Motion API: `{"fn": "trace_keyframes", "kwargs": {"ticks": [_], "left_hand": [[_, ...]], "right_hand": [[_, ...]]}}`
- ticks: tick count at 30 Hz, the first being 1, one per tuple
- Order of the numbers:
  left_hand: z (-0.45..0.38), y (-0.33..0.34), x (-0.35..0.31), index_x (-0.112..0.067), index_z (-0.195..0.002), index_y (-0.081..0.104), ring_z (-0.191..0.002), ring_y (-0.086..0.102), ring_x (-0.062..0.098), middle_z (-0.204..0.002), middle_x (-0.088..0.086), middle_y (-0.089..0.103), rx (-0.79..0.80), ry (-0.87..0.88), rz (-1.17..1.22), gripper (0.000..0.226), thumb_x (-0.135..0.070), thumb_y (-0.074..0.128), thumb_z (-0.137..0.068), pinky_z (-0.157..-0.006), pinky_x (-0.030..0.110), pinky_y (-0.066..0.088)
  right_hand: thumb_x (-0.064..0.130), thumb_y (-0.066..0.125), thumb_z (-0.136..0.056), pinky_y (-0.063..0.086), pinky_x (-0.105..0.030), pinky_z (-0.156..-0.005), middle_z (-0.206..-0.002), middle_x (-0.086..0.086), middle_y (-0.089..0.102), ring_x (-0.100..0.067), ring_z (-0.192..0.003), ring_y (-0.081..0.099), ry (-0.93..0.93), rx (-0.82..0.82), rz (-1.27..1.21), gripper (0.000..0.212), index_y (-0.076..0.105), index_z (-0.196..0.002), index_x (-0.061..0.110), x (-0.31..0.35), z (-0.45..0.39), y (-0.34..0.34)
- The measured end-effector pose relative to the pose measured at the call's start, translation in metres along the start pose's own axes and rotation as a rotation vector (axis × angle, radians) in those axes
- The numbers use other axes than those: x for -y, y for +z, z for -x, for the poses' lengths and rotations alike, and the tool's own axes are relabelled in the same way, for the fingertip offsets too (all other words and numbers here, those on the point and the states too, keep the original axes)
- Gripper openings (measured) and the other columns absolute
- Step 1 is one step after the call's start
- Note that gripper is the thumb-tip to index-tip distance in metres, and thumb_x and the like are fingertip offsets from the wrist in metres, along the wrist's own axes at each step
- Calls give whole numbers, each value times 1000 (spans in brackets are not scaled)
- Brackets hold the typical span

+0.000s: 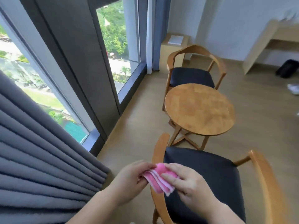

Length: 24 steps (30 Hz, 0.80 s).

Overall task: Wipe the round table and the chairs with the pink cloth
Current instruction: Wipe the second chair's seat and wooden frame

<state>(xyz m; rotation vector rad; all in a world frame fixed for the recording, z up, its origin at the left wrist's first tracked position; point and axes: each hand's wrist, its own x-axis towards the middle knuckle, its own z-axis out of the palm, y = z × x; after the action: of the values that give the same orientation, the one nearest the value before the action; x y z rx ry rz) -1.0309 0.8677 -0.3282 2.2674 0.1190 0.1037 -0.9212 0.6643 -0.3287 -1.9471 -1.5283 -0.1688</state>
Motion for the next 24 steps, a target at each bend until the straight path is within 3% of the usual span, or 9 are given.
{"fn": "trace_keyframes", "kwargs": {"ticks": [3,7,10,12,15,18,21,24], "left_hand": [[-14,-8,16,-38,-113,55,-82,53,-11,-92,-38,54,9,74,-32,34,-31,54,-80,-73,11,43],[-31,-9,25,-37,-112,57,-79,54,-10,-90,-37,54,34,87,-79,34,-27,59,-80,-72,13,44],[-37,-11,23,-36,-109,60,-78,53,-10,-90,-37,55,25,59,-91,34,-21,62,-78,-71,9,41],[-43,-16,24,-37,-109,57,-78,53,-8,-90,-37,55,32,60,-116,38,-17,63,-76,-71,10,42],[-57,-25,35,-37,-108,57,-76,54,-5,-92,-26,60,19,82,-144,42,-13,65,-74,-70,18,46],[-77,-40,55,-36,-106,58,-74,53,-6,-91,-25,60,33,138,-139,45,-8,70,-72,-68,14,45],[-106,-59,83,-31,-102,62,-73,55,-5,-89,-24,61,60,255,-147,45,-4,72,-68,-66,12,44],[-144,-88,127,-19,-99,71,-79,64,6,-93,-12,69,73,440,-170,33,-7,77,-68,-67,16,49]], "right_hand": [[9,68,-84,55,-31,-81,-110,-8,69,-19,-99,66,90,-41,44,20,74,-103,7,-1,-2,3],[2,78,-73,55,-29,-81,-106,-3,71,-16,-96,67,156,-43,58,33,74,-105,9,-15,-2,10],[14,62,-90,56,-31,-81,-107,-3,71,-16,-97,67,164,-96,-10,21,73,-107,8,-26,-4,18],[26,50,-99,56,-32,-80,-108,-3,71,-16,-97,67,181,-121,-58,31,73,-107,8,-31,-10,26],[27,47,-99,56,-32,-79,-109,-3,70,-16,-98,66,206,-121,-86,33,72,-108,8,-41,-20,37],[28,48,-99,54,-27,-84,-109,-2,70,-13,-100,65,225,-128,-66,31,71,-109,9,-48,-38,46],[17,61,-92,52,-23,-86,-109,-3,70,-12,-101,63,268,-140,-13,21,72,-108,8,-61,-64,63],[3,77,-75,54,-27,-82,-113,-4,69,-14,-103,65,349,-127,59,35,72,-109,6,-68,-95,91]]}}
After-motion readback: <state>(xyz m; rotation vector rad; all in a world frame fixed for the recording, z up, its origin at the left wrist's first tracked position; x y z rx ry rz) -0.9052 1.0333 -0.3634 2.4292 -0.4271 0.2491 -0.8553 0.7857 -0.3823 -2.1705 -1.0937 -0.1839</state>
